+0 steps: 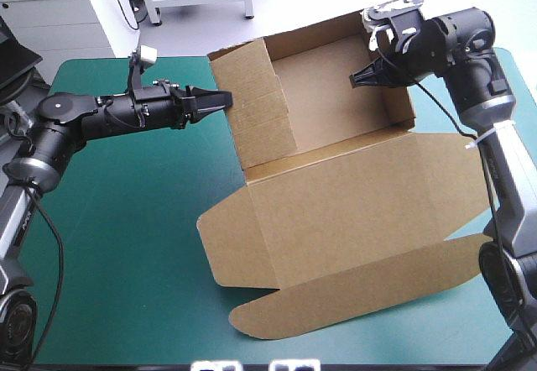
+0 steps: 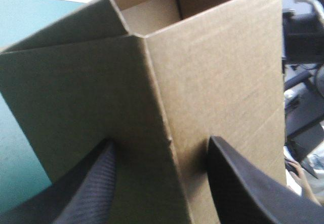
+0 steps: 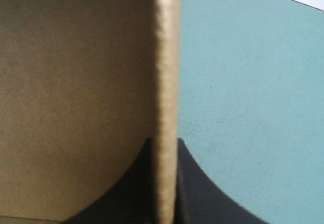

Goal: Fold the box

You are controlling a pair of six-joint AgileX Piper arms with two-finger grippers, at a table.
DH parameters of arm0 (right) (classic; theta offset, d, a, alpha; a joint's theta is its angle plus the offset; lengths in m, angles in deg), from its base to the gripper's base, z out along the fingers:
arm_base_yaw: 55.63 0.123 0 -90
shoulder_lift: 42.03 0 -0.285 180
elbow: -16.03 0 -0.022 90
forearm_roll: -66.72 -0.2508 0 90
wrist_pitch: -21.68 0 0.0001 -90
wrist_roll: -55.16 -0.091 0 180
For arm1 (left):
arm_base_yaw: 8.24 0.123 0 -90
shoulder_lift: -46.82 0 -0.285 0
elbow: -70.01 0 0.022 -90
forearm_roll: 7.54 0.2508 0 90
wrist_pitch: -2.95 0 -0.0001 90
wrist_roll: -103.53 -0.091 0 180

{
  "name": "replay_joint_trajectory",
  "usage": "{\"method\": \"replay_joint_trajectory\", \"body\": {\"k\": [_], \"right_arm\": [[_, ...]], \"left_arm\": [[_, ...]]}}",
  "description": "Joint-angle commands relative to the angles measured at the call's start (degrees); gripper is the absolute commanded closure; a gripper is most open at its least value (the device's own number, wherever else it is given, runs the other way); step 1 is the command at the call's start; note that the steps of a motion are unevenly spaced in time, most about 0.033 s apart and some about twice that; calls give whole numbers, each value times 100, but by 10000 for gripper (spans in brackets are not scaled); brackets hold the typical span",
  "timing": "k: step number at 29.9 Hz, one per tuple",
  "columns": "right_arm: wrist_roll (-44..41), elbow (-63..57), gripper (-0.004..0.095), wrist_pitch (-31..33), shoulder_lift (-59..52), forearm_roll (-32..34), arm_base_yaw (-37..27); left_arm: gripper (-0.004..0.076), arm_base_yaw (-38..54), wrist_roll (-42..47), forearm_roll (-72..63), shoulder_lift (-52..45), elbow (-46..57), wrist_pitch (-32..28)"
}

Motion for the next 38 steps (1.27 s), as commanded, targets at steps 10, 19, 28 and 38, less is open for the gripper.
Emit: {"method": "replay_joint_trajectory", "body": {"k": [10,19,28,38], "right_arm": [[-403,183,922,-628,-271,454,549],[-543,183,922,-661,-271,439,599],[-635,183,922,-713,-271,409,771],[-701,183,922,-996,-271,479,1158]], "left_arm": [[332,-667,2959,3130,-233,-993,-949],[332,-1179,3416,3463,-222,-1007,-1766],[332,-1284,3973,3667,-76,-1017,-2179],[342,-1284,4759,4304,333,-1040,-1991]]}}
